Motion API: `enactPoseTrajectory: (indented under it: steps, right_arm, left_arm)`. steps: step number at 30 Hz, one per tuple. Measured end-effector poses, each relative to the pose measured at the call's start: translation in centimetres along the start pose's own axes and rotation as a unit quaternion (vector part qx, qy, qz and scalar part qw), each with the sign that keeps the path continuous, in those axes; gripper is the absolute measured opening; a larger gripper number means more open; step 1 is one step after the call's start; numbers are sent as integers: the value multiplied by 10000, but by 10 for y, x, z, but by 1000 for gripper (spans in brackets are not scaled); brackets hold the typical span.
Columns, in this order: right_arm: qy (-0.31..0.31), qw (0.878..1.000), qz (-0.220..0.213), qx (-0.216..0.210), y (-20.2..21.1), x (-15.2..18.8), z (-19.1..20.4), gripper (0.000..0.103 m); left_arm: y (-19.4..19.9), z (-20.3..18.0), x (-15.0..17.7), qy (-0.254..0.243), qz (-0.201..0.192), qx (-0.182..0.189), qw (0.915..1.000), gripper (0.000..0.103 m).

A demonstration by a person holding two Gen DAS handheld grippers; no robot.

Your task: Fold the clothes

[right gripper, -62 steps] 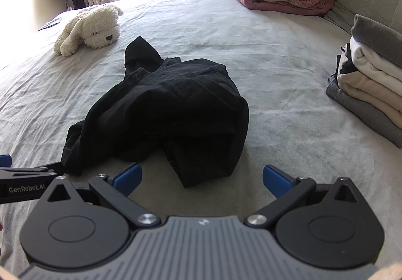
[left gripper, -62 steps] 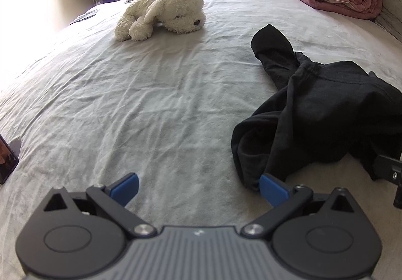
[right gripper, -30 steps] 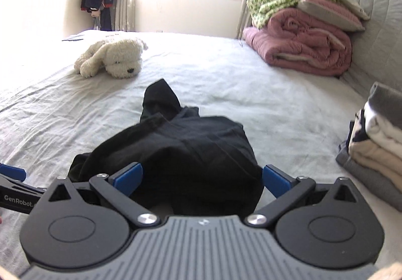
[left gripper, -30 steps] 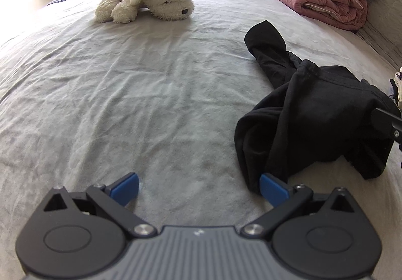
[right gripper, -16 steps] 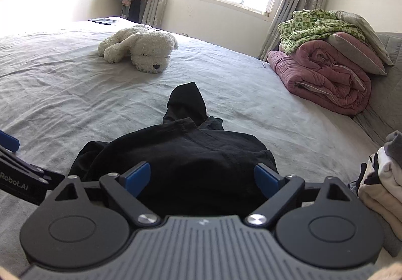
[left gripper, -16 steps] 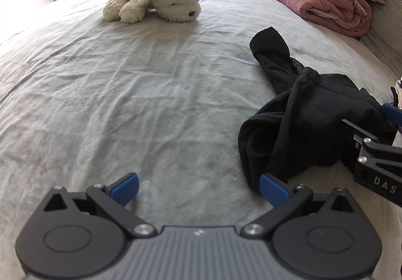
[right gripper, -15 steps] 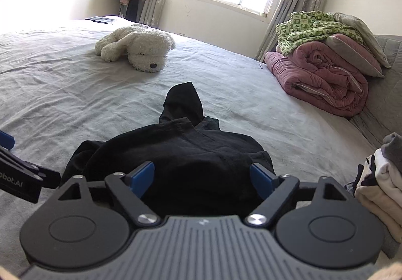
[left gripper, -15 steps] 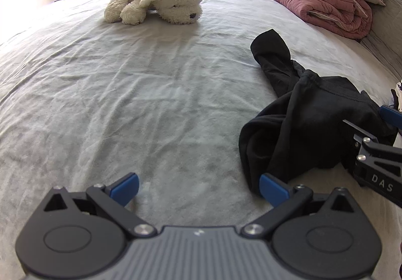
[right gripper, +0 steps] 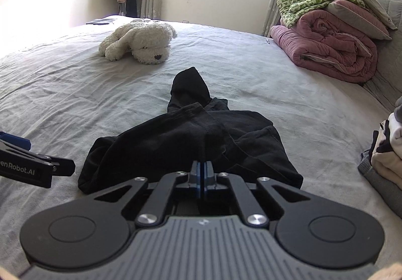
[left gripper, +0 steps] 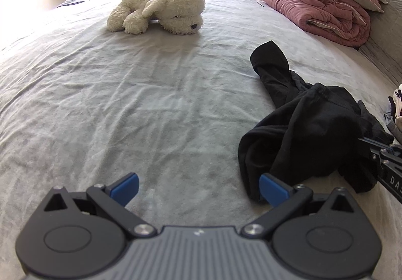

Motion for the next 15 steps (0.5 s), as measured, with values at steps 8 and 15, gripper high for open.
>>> enactPoseTrajectory:
  steps: [8,15]
  right_arm:
    - [-213,9972,313,-648,21,10,2,3]
    - [-513,9853,971,-1311,36,31,3,3]
  left_arm:
    - [5,-2,-1,19,-70,63,10000,102]
    - [-1,1,1,12,4,11,10000,102]
Point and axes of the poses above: each gripper's, at about its wrist camera, not at the fingertips, and y roughly against the way its jaws point, z to its left, x to its underside, the point moved 2 cm from there along -y, roughly the way its jaws point, and after that the axes turned 5 degrees about -y, right-handed, at the moved point
